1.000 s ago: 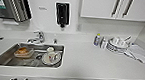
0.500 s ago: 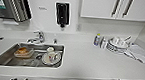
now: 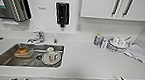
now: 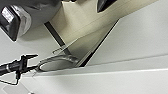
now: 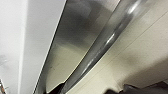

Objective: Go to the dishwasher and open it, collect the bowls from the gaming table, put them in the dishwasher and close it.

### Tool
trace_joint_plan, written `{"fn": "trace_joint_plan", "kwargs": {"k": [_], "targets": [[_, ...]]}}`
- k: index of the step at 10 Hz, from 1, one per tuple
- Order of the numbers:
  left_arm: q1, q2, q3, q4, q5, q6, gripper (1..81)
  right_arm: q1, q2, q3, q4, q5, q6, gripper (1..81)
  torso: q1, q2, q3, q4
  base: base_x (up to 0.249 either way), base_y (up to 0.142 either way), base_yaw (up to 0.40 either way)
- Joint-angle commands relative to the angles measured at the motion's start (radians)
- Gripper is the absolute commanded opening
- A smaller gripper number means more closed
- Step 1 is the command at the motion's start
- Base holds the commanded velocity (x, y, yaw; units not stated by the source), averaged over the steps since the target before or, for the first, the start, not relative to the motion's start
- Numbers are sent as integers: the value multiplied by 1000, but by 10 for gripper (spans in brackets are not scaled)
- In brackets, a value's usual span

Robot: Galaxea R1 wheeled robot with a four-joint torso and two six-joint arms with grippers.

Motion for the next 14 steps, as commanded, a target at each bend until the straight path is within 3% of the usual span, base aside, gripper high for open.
{"fn": "trace_joint_plan", "kwargs": {"k": [1, 7, 14], "targets": [[-90, -37, 23, -2, 25, 7, 811, 104, -14, -24, -28, -25, 6, 811, 0, 0, 0, 0, 0, 0, 0], [-88, -40, 17, -5, 28, 7, 811, 78, 144, -112, -31, -25, 6, 811, 0, 0, 0, 0, 0, 0, 0], [-83, -28, 17, -2, 30, 9, 811, 14, 198, -224, -44, -19, 6, 811, 0, 0, 0, 0, 0, 0, 0]]}}
